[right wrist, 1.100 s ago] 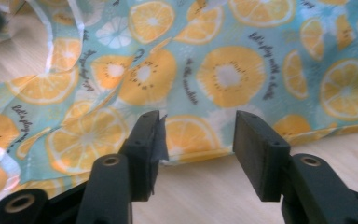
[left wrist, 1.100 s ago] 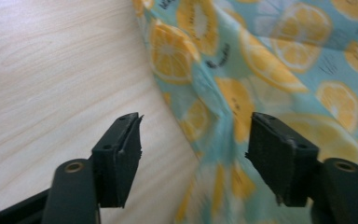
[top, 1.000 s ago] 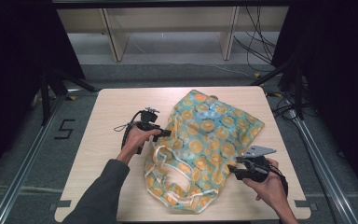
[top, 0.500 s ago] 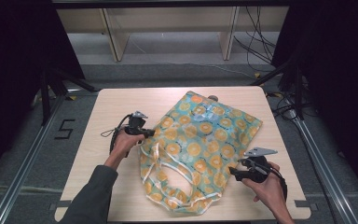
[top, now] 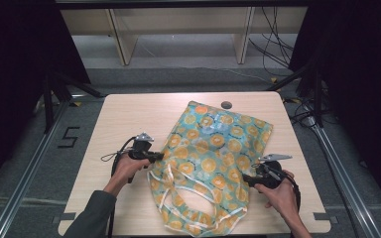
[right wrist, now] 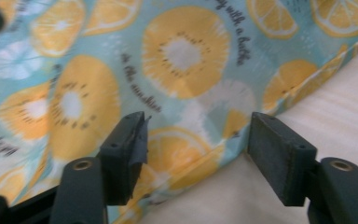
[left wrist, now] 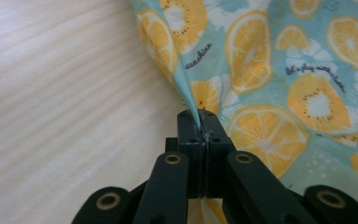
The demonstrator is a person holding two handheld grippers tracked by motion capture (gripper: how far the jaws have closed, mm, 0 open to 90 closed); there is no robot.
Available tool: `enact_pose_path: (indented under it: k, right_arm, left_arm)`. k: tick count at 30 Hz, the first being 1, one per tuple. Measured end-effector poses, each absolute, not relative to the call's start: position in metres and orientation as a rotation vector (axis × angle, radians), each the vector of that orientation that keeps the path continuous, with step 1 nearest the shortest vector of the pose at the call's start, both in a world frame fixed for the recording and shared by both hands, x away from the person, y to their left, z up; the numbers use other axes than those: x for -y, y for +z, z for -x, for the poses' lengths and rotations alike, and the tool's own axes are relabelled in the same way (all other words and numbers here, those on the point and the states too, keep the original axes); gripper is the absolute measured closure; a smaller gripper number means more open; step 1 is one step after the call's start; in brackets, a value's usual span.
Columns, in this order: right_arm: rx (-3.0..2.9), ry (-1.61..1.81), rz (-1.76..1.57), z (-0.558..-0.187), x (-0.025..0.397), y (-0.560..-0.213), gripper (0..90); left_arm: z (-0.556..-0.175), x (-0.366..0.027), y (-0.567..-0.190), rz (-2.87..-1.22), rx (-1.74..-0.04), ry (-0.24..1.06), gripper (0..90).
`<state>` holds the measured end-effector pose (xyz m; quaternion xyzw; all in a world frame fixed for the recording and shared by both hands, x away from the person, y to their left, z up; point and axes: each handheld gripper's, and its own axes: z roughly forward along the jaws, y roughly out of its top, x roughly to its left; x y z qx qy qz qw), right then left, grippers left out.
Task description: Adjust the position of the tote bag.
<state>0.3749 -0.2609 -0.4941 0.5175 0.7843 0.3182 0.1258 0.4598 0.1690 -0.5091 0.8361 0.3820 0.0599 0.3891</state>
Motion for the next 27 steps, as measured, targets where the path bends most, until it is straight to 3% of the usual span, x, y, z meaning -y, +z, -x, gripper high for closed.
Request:
enact_pose_path:
  k: [3, 9, 11, 27]
  right_arm:
    - [-2.297, 0.885, -1.458, -0.385, 0.265, -0.499, 46.4]
    - [-2.296, 0.802, -1.357, -0.405, 0.267, -0.499, 80.0]
    - [-2.291, 0.784, -1.286, -0.413, 0.267, -0.500, 87.4]
    - [-2.217, 0.799, -1.276, -0.436, 0.295, -0.480, 90.0]
  left_arm:
    - [-0.449, -0.163, -0.510, -2.130, -0.949, 0.147, 88.4]
    - [-0.430, -0.148, -0.511, -2.145, -0.900, 0.110, 88.0]
    - [-0.424, -0.145, -0.511, -2.150, -0.886, 0.112, 88.2]
    - [-0.395, -0.112, -0.513, -2.190, -0.766, 0.070, 84.2]
